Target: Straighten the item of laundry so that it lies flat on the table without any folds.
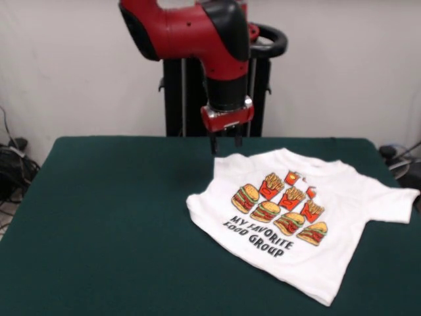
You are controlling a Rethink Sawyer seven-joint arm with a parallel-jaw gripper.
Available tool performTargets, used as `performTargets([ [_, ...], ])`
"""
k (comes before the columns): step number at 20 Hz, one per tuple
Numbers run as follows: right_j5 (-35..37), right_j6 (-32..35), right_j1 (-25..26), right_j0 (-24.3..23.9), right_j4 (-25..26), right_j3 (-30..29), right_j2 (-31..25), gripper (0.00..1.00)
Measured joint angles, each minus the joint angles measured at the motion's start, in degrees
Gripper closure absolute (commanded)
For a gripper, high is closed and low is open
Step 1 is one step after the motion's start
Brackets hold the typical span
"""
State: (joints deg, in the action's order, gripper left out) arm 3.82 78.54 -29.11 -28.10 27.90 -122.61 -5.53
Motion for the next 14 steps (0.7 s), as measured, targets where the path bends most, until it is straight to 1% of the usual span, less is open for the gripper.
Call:
performTargets([
  [9, -0.95, 0.0, -0.22, 2.87, 0.0, 0.02, 2.9, 0.0],
  [14, -0.96, 0.0, -0.25, 3.07, -0.01, 0.17, 3.1, 0.0],
])
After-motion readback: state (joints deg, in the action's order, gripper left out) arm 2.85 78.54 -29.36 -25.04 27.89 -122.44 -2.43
